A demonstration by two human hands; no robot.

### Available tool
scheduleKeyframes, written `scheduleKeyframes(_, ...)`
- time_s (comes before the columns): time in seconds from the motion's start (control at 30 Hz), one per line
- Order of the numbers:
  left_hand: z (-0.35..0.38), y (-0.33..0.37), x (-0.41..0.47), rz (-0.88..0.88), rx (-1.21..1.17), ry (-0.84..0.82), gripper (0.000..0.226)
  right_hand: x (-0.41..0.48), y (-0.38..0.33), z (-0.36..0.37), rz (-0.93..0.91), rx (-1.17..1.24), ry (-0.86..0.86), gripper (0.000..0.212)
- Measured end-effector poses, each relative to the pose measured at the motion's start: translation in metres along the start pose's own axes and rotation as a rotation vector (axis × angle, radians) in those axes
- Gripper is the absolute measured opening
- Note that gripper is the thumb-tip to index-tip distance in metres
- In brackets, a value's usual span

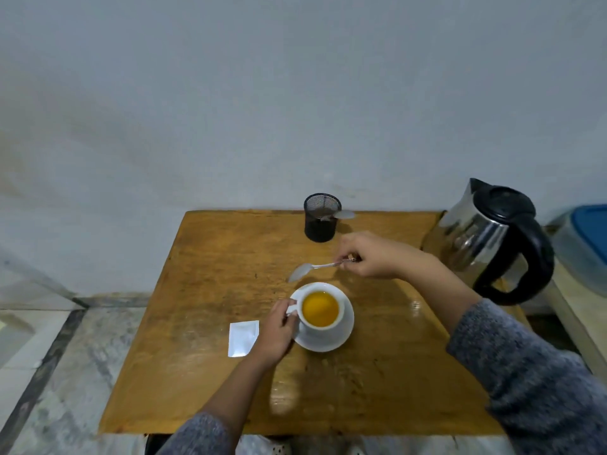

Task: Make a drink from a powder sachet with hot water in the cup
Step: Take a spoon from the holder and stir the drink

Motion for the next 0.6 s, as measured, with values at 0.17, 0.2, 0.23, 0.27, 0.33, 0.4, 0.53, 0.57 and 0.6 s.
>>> scheduleKeyframes(0.17,-0.004,0.0,0.008,-0.008,-0.057,0.0,0.016,-0.012,0.008,0.007,0.059,-0.029,-0.027,0.026)
scheduleKeyframes(0.2,-0.006,-0.001,0.011,-0.021,-0.064,-0.005,0.017,-0.013,0.009,0.006,0.061,-0.039,0.013,0.024)
scheduleKeyframes(0.23,-0.008,-0.003,0.014,-0.032,-0.065,-0.015,0.017,-0.015,0.01,0.006,0.058,-0.047,0.058,0.022)
scheduleKeyframes(0.27,-0.011,-0.003,0.018,-0.045,-0.059,-0.035,0.019,-0.015,0.012,0.006,0.052,-0.047,0.104,0.02)
scheduleKeyframes(0.33,-0.014,-0.004,0.025,-0.064,-0.057,-0.065,0.022,-0.018,0.01,0.004,0.05,-0.031,0.176,0.018)
scheduleKeyframes(0.4,-0.015,-0.004,0.028,-0.063,-0.073,-0.066,0.022,-0.022,0.006,0.007,0.052,-0.002,0.195,0.017)
scheduleKeyframes(0.53,-0.012,-0.015,0.026,-0.066,-0.086,-0.156,0.018,-0.03,0.001,0.036,0.109,0.037,0.203,0.013)
scheduleKeyframes(0.57,-0.013,-0.015,0.026,-0.065,-0.104,-0.166,0.017,-0.028,0.0,0.042,0.113,0.045,0.194,0.012)
scheduleKeyframes(0.6,-0.014,-0.013,0.026,-0.071,-0.121,-0.173,0.016,-0.026,-0.001,0.046,0.113,0.047,0.192,0.012)
Point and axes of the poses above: each hand's wrist, its own x-axis towards the middle knuckle, its own z-axis out of the palm, y = z × x, the point moved 1 cm from there along x, towards the middle knuckle, and after that the axes turned 7 degrees about x, right-handed, at the moved point
